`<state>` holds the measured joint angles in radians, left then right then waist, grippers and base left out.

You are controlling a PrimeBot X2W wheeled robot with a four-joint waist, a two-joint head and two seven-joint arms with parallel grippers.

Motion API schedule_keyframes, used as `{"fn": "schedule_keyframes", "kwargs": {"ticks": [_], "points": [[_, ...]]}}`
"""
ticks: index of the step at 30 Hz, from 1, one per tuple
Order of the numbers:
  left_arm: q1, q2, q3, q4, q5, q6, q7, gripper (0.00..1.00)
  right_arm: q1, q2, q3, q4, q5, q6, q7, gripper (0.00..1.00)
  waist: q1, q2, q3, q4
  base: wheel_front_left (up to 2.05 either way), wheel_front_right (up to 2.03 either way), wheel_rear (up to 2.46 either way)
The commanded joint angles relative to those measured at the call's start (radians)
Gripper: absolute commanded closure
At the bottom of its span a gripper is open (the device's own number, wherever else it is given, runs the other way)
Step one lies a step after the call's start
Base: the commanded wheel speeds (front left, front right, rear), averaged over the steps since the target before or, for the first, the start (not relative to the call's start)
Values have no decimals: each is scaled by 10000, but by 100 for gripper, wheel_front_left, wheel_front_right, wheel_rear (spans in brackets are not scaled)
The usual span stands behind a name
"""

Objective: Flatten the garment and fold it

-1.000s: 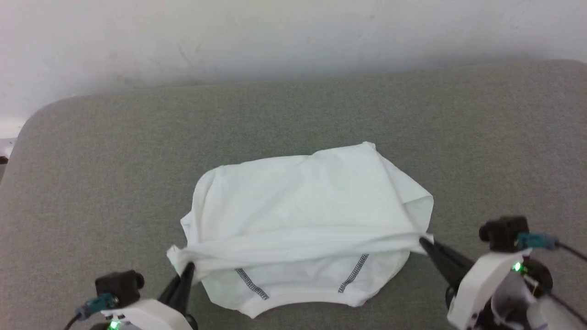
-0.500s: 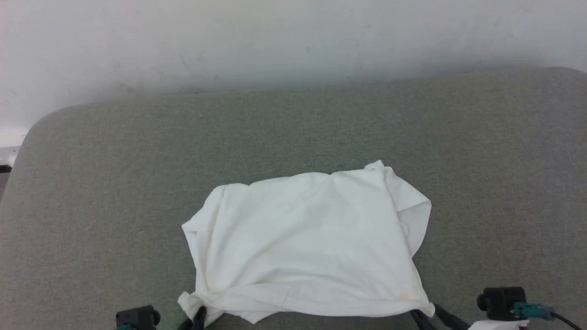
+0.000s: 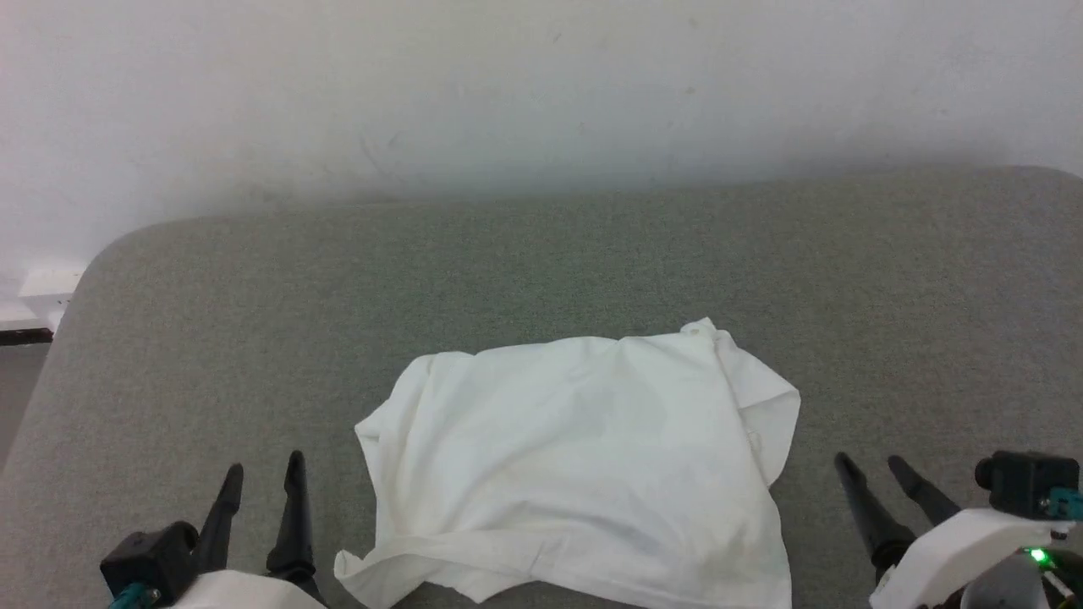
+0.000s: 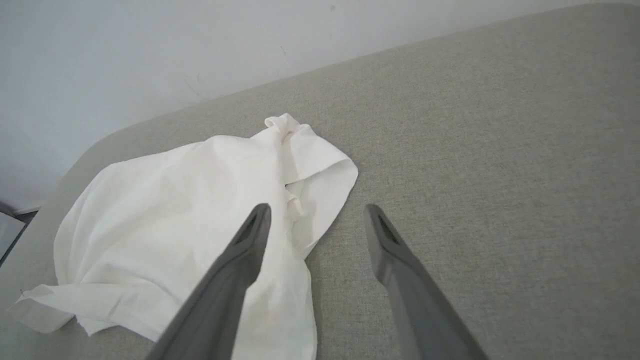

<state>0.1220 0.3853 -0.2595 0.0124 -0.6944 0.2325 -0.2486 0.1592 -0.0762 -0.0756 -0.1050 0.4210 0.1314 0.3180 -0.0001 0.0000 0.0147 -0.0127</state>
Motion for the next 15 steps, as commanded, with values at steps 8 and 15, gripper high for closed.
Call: {"fn": "schedule_keyframes", "kwargs": {"ticks": [8,15], "points": [[-73,-556,330,-981,1538,103,-127,0,-2000,-177,135,1894,-546,-7,1262,0,1,0,243,517,0,0,0],[-458,-1071,92,-1169,2091,-253,-130,0,-3591,-478,796,4015,-850,-7,2223,0,1,0,681,1090,0,0,0]]}}
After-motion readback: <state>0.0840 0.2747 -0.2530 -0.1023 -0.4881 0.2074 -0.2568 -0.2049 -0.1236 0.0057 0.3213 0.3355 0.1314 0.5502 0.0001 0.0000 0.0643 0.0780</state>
